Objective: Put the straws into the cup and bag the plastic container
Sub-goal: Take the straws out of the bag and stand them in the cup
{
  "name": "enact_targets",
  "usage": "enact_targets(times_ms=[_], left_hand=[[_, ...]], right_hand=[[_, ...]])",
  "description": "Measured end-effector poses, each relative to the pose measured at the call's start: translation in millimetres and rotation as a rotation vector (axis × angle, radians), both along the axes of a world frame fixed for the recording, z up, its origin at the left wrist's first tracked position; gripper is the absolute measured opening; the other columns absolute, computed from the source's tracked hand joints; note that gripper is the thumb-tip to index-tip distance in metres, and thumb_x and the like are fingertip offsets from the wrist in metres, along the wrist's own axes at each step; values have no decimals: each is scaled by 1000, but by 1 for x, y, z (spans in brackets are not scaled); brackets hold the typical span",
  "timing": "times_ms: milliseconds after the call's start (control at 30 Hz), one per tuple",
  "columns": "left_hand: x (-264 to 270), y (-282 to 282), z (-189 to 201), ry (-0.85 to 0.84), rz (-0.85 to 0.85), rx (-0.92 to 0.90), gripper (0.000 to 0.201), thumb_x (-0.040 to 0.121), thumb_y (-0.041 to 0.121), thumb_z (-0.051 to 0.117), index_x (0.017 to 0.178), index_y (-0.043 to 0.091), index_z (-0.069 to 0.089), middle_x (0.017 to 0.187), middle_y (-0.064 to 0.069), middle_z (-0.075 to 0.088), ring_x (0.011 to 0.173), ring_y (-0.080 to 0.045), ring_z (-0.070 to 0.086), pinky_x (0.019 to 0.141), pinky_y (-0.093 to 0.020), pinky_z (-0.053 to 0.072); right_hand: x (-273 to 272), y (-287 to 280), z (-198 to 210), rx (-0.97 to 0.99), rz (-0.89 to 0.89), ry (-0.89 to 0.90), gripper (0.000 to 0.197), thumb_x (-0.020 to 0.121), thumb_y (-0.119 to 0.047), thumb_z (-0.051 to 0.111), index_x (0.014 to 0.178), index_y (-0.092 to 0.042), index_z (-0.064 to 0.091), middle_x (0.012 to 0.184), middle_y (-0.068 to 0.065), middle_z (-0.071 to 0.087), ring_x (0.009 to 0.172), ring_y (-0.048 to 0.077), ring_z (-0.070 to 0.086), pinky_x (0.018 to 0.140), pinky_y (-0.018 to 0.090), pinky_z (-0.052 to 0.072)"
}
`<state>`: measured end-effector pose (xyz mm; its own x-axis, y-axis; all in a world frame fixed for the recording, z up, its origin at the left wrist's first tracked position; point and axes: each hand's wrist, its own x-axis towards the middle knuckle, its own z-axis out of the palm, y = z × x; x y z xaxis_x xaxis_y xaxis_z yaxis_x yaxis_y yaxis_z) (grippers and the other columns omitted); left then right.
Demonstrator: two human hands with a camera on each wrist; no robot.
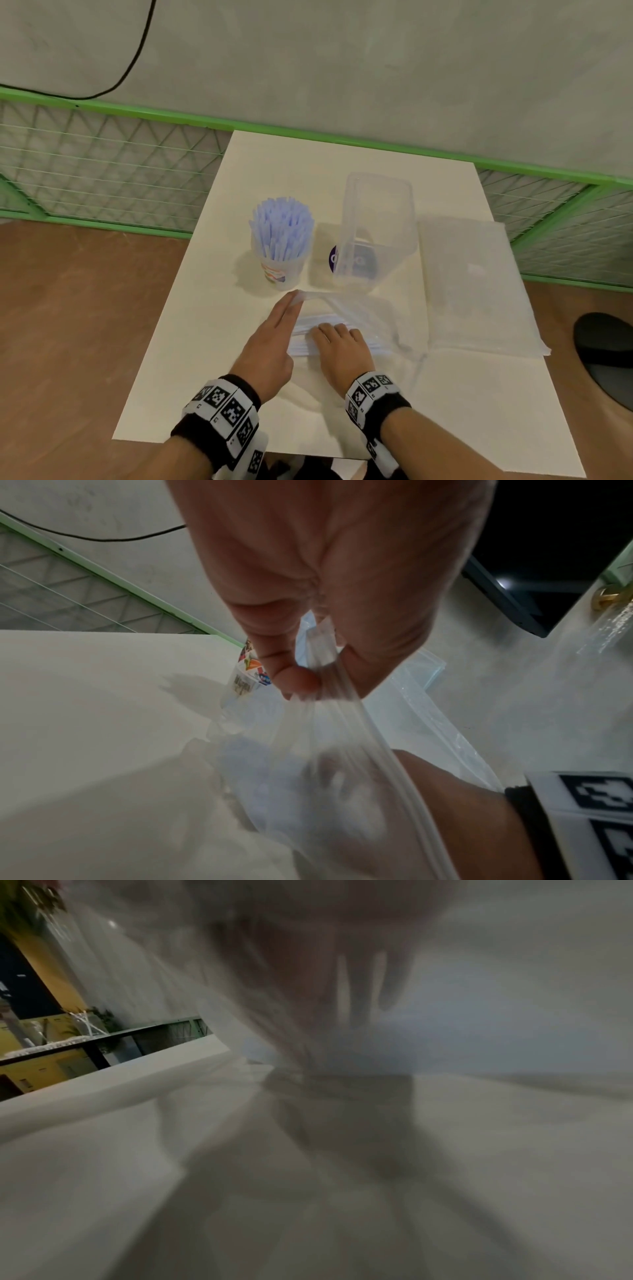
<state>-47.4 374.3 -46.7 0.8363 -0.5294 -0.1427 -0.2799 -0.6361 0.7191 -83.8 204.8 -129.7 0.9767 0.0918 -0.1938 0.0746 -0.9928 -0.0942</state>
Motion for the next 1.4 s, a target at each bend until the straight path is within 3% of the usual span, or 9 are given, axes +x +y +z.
enact_targets(times_ms=[233, 333, 467, 567, 633, 700, 833, 1100, 1400], left_hand=[[-1, 4, 4, 19, 13, -5, 102, 70, -15, 43, 152, 36, 11, 157, 24, 1, 140, -1, 25, 105, -13, 32], [0, 5, 6, 21, 20, 0, 102, 70, -15, 42, 152, 36, 11, 157, 25, 1, 140, -3, 28, 105, -19, 37], [0, 5, 9, 26, 18, 1, 103, 69, -15, 42, 152, 36, 11, 157, 25, 2, 139, -6, 31, 104, -25, 41], [0, 6, 9, 28, 23, 13, 102, 69, -15, 42, 152, 36, 11, 157, 25, 1, 138, -7, 33, 103, -27, 43], [-1, 6, 9, 31, 24, 18, 102, 69, -15, 43, 152, 36, 10, 157, 25, 0, 138, -7, 33, 103, -27, 43], [-1, 5, 9, 33, 25, 17, 103, 70, -15, 43, 152, 36, 10, 157, 26, 0, 138, -7, 33, 102, -26, 43], [-1, 5, 9, 31, 37, 14, 102, 70, -16, 42, 152, 35, 11, 157, 24, 1, 141, -4, 28, 104, -22, 39], [0, 5, 7, 32, 37, 9, 101, 71, -16, 43, 152, 35, 11, 157, 25, 1, 137, -6, 34, 100, -20, 41], [-1, 5, 6, 54, 46, 13, 102, 72, -15, 44, 153, 36, 8, 158, 25, -3, 136, -8, 37, 100, -25, 45]], right_hand=[[5, 5, 1, -29, 2, -19, 41, 54, -17, 83, 93, -23, 71, 92, -6, 67, 77, 19, 65, 65, 31, 53], [8, 6, 1, -11, 4, -28, 45, 56, -15, 81, 98, -22, 70, 96, -5, 68, 80, 20, 65, 66, 32, 54], [11, 9, 2, 0, 0, -26, 38, 57, -12, 80, 92, -22, 69, 98, -4, 65, 81, 21, 64, 67, 33, 54], [13, 12, 9, 25, 5, 33, 36, 72, -10, 71, 107, -19, 66, 113, -1, 62, 97, 24, 62, 81, 36, 52], [15, 13, 10, -4, 34, 77, 37, 86, -9, 57, 122, -15, 58, 129, 3, 52, 114, 28, 52, 96, 39, 43], [17, 13, 10, -23, 47, 62, 37, 91, -8, 49, 127, -14, 52, 134, 4, 46, 121, 28, 45, 102, 39, 37], [20, 13, 12, -45, 48, 83, 36, 90, -8, 48, 125, -14, 54, 130, 5, 48, 121, 27, 45, 102, 38, 36], [23, 12, 10, -73, 39, 130, 31, 90, -10, 47, 119, -15, 57, 121, 5, 59, 117, 28, 48, 101, 38, 34], [26, 14, 13, -119, 85, 210, 29, 90, -23, 54, 117, -14, 57, 118, 5, 58, 116, 27, 50, 101, 40, 34]])
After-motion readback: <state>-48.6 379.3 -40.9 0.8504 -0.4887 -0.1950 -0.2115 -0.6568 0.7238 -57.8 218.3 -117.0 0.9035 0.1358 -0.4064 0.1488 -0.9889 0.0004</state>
